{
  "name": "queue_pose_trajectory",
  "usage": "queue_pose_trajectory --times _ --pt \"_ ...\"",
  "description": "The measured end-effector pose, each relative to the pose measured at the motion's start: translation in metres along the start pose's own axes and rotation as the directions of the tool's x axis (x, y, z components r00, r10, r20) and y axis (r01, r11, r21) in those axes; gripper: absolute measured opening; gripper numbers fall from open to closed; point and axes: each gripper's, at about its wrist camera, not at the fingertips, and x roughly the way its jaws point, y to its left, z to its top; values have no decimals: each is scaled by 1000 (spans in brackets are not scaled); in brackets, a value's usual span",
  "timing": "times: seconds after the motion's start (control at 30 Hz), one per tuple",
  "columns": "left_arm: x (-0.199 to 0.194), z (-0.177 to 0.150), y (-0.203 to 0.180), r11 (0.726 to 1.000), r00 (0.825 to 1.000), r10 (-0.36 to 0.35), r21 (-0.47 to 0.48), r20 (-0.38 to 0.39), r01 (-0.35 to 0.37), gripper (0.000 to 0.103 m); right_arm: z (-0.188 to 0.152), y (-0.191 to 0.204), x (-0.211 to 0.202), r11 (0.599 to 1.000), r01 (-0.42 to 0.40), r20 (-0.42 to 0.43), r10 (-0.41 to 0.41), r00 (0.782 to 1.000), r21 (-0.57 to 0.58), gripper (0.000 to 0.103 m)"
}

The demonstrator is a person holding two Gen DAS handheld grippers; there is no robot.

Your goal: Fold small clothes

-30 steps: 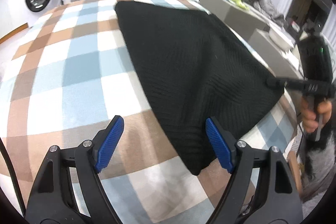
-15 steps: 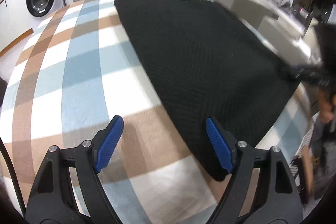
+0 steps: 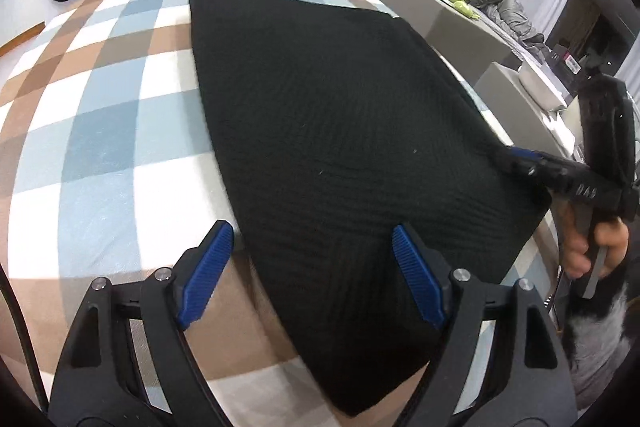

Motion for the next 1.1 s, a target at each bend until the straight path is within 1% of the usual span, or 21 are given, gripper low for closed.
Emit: queue_pose_trajectory --times 0.03,0.07,0.1,0.13,0.17,0.2,0.27,0.33,0.43,0.57,0.6,0.63,0.67,0.73,0.77,0.83,0.87,0.9,0.97,1.03,1.1 --pt "2 2 -1 1000 1000 -5 -1 -1 5 78 1 3 4 1000 5 -9 -5 1000 -20 56" --pt "4 3 -1 1000 1000 -5 -2 4 5 73 1 9 8 998 13 -19 -15 1000 -59 48" --pt "4 3 -2 1000 1000 -7 3 11 7 69 2 13 10 997 15 -27 -17 999 -79 37" --pt "4 3 -2 1000 1000 -1 15 22 0 53 3 16 13 996 1 -35 -5 999 -92 36" --pt "4 3 -2 999 1000 11 31 29 -11 35 3 18 14 995 5 -40 -9 999 -97 35" --pt "4 4 -1 999 999 24 42 30 -25 32 4 21 17 994 20 -39 -24 999 -109 34" --pt "4 6 8 1000 1000 2 16 28 -3 29 7 24 22 992 31 -35 -36 999 -122 33" --pt "3 10 18 1000 999 9 -9 35 -9 29 9 28 25 991 41 -33 -46 998 -129 32" --pt "2 17 37 999 998 27 -46 55 -25 29 12 35 31 991 32 -33 -37 999 -127 32" --pt "-2 29 60 993 993 96 -79 72 -91 31 26 54 49 990 41 -33 -45 998 -132 32" --pt "-4 32 67 990 991 112 -97 76 -104 33 33 62 59 992 43 -22 -46 999 -122 32" --pt "-5 33 72 987 990 118 -116 79 -108 38 33 62 59 992 43 -22 -46 999 -122 32" --pt "-8 33 79 984 990 115 -146 85 -101 44 38 66 65 993 44 -10 -45 999 -106 32" --pt "-14 28 89 980 990 108 -180 91 -90 49 43 71 72 996 39 10 -38 999 -75 32" --pt "-15 25 93 979 991 103 -184 87 -86 49 40 76 72 997 46 18 -44 999 -69 32" --pt "-17 16 94 981 995 63 -186 80 -48 49 39 76 70 996 46 22 -45 999 -79 32" --pt "-18 10 93 983 996 40 -180 81 -25 49 37 75 69 997 31 21 -29 999 -75 32" --pt "-17 7 91 985 996 37 -172 82 -22 49 38 72 69 998 17 20 -15 1000 -65 32" --pt "-18 3 84 989 993 69 -137 94 -56 49 39 69 70 999 -4 18 4 1000 -45 32" --pt "-19 3 83 990 991 90 -120 100 -77 49 41 71 72 999 7 21 -7 1000 -37 32" --pt "-21 4 86 987 988 109 -126 108 -95 49 44 76 76 999 24 32 -23 999 -40 30"
